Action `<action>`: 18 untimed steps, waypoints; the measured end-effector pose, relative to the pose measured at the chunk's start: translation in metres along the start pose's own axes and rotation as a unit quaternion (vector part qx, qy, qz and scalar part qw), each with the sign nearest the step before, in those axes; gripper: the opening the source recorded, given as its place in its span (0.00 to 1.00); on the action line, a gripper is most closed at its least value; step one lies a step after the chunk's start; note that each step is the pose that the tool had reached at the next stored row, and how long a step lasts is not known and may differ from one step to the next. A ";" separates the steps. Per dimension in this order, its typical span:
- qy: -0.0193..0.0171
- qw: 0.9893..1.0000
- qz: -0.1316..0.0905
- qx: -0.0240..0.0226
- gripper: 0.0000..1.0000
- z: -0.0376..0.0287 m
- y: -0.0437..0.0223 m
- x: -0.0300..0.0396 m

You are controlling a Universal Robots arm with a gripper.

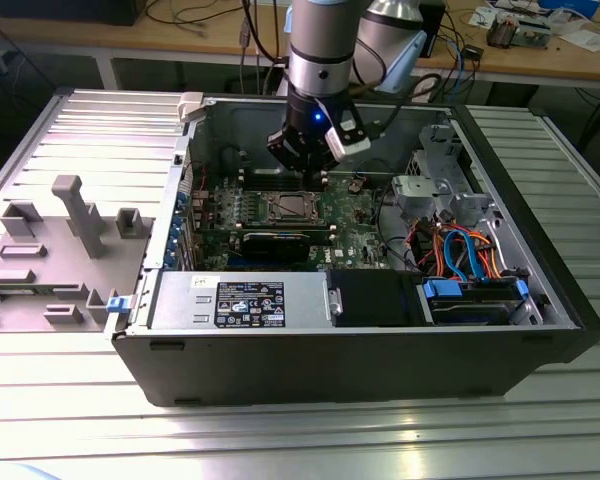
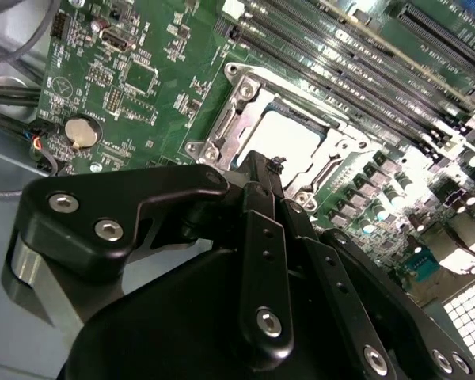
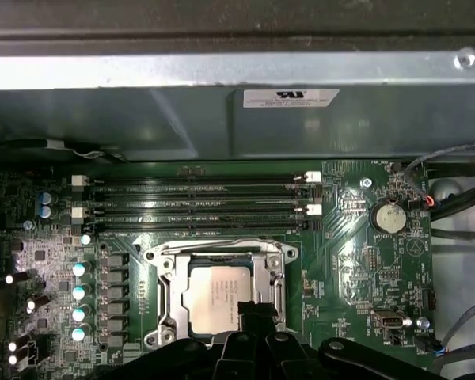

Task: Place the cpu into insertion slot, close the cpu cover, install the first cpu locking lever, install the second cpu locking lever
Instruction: 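Install the second cpu locking lever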

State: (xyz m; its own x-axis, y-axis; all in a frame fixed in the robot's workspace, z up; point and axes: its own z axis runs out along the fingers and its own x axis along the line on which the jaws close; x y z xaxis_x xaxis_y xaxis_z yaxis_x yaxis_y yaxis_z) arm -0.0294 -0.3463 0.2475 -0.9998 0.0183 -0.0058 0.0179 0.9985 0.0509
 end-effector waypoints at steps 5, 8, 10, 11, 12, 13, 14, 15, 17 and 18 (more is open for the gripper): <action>0.000 1.000 0.000 0.001 0.11 -0.0001 -0.0016 0.0000; 0.000 1.000 0.000 0.002 0.11 -0.0007 -0.0134 -0.0002; 0.000 1.000 0.000 0.000 0.11 -0.0033 -0.0136 -0.0003; 0.000 1.000 0.000 -0.001 0.11 -0.0046 -0.0136 -0.0003; 0.000 1.000 0.000 -0.002 0.11 -0.0046 -0.0139 -0.0003; 0.000 1.000 0.000 -0.003 0.11 -0.0046 -0.0145 -0.0003; 0.000 1.000 0.000 -0.003 0.11 -0.0039 -0.0162 -0.0003; 0.000 1.000 0.000 -0.004 0.11 -0.0027 -0.0187 -0.0003; 0.000 1.000 0.000 -0.009 0.11 -0.0006 -0.0214 -0.0004; 0.001 1.000 0.000 -0.016 0.11 -0.0003 -0.0233 -0.0004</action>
State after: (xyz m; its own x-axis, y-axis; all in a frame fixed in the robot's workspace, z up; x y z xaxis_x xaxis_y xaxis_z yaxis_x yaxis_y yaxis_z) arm -0.0294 -0.3696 0.2467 -0.9998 0.0185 -0.0038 0.0181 0.9965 0.0819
